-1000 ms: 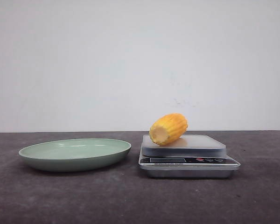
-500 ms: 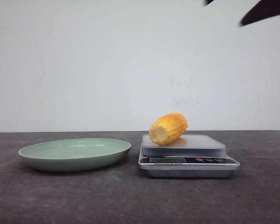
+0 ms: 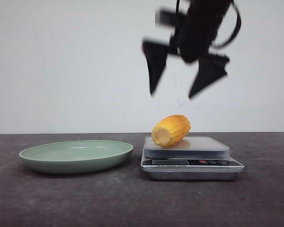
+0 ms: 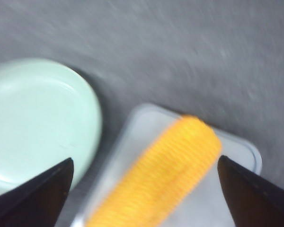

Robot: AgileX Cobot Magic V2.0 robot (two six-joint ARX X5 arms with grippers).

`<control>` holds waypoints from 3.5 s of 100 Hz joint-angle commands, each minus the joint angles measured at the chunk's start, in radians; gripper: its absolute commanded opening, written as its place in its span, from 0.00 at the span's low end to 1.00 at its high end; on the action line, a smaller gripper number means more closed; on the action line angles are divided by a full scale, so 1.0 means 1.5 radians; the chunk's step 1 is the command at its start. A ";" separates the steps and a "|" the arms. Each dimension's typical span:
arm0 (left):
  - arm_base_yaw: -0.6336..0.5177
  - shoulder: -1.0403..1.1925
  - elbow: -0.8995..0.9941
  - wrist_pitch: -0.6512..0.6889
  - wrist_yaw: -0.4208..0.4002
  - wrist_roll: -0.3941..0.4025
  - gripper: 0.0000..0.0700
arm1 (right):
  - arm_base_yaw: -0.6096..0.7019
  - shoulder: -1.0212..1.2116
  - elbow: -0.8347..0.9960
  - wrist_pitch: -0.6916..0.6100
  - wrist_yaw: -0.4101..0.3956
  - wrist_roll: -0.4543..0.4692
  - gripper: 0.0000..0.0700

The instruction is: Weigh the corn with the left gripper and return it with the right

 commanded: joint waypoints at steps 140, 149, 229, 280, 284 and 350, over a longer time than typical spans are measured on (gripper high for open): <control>-0.002 -0.001 0.008 0.001 0.003 0.018 0.79 | 0.187 0.107 0.254 -0.002 -0.034 0.068 0.00; -0.002 -0.001 0.008 0.000 0.003 0.018 0.79 | 0.197 0.149 0.262 0.012 -0.032 0.092 0.00; -0.002 -0.001 0.008 -0.003 0.003 0.021 0.79 | 0.176 0.263 0.263 0.040 -0.026 0.183 0.94; -0.002 -0.001 0.008 -0.002 0.003 0.035 0.79 | -0.068 -0.089 0.263 -0.178 -0.064 -0.023 0.76; -0.002 -0.001 0.008 -0.001 0.003 0.036 0.79 | -0.094 -0.124 0.263 -0.207 -0.065 -0.039 0.76; -0.002 -0.001 -0.066 0.108 0.032 0.036 0.79 | -0.218 -0.664 0.190 -0.481 -0.073 -0.087 0.76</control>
